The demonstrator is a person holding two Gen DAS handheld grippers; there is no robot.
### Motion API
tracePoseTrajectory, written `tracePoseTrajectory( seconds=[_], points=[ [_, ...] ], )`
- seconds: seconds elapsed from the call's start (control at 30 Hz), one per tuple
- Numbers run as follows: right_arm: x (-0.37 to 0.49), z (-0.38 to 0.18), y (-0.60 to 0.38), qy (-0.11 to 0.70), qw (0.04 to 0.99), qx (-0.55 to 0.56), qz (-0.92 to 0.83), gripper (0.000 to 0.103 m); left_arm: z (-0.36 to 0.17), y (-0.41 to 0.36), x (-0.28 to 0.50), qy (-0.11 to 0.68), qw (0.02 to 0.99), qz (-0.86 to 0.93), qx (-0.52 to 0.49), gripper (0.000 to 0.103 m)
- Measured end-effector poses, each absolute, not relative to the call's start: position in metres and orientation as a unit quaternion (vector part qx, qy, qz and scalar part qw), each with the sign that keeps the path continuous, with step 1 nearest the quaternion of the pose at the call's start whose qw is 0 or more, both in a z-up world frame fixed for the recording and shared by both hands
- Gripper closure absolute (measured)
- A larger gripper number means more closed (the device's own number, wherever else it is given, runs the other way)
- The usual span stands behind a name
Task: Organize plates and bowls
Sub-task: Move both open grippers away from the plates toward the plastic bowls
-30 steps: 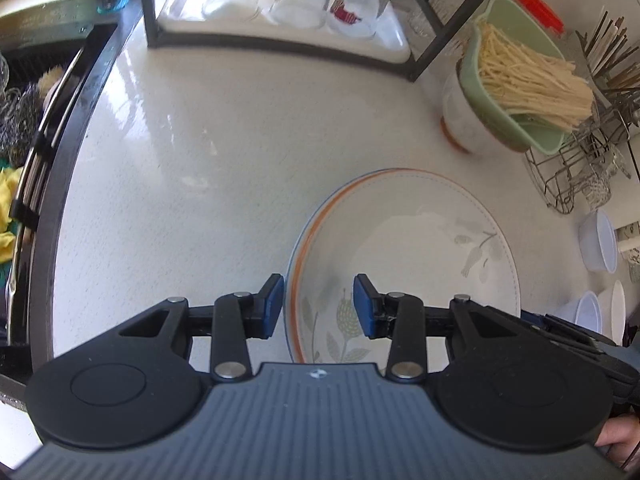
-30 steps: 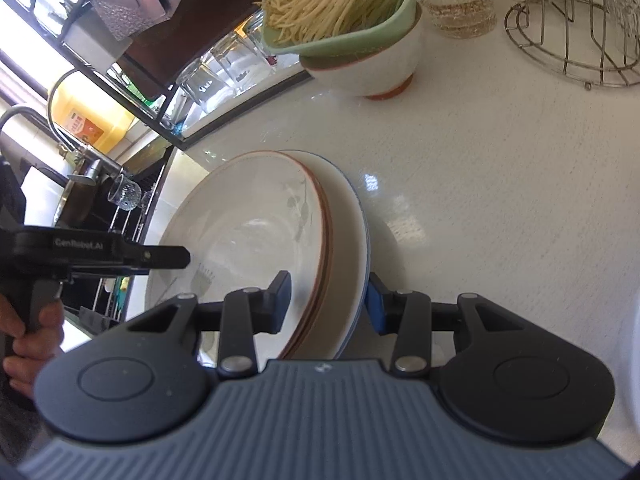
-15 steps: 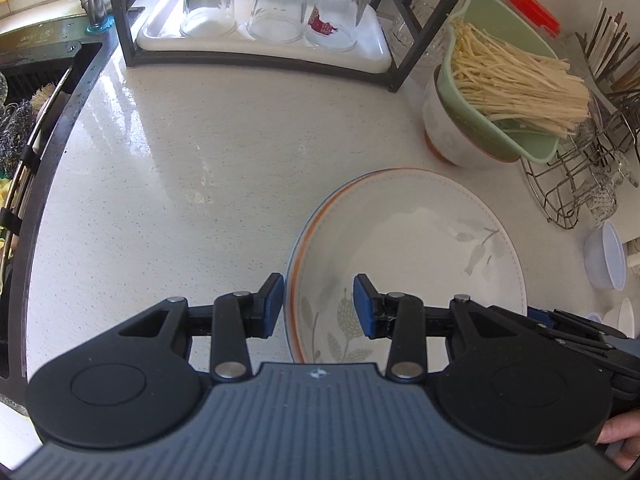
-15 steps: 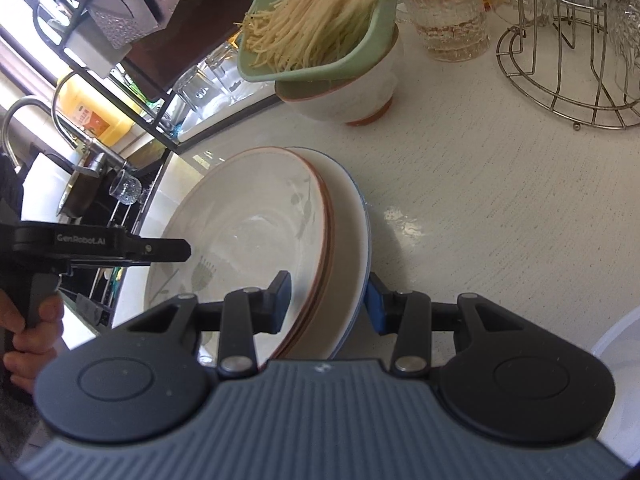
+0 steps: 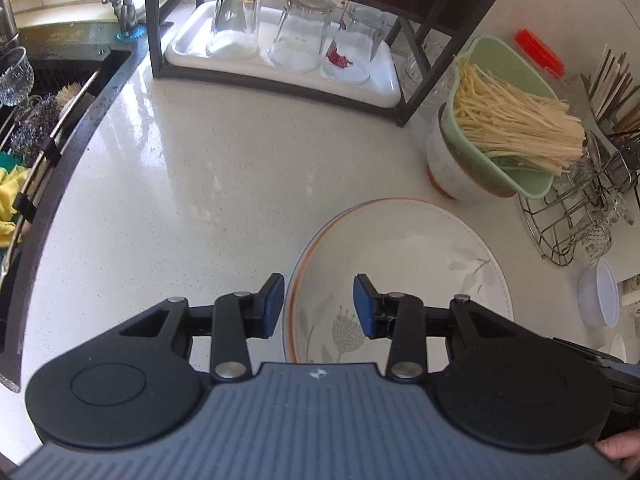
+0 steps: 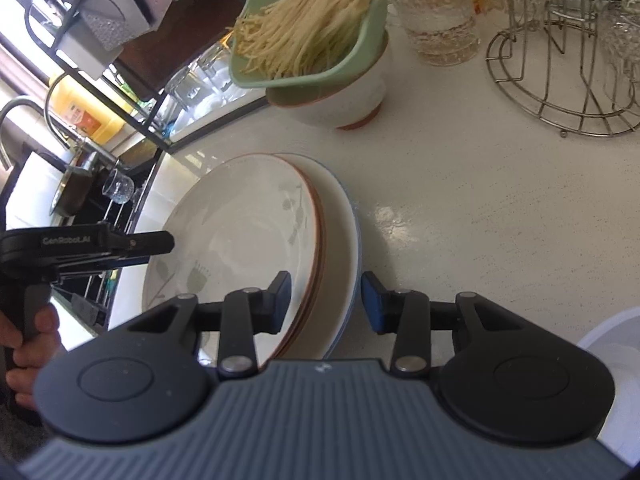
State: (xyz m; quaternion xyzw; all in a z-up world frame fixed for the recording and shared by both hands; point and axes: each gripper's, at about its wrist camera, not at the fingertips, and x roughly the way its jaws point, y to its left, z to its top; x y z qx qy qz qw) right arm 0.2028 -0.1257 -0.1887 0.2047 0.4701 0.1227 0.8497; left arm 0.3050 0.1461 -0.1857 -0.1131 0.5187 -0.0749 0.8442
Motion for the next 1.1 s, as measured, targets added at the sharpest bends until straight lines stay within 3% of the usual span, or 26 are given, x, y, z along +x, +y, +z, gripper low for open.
tracePoseTrajectory(
  seconds=[1.1],
  points=[
    [0.111, -0.057, -0.109, 0.335, 0.931, 0.145, 0.000, 0.061, -0.058, 0.094, 0.238, 0.438, 0.867, -0.234, -0.041, 0.059]
  ],
)
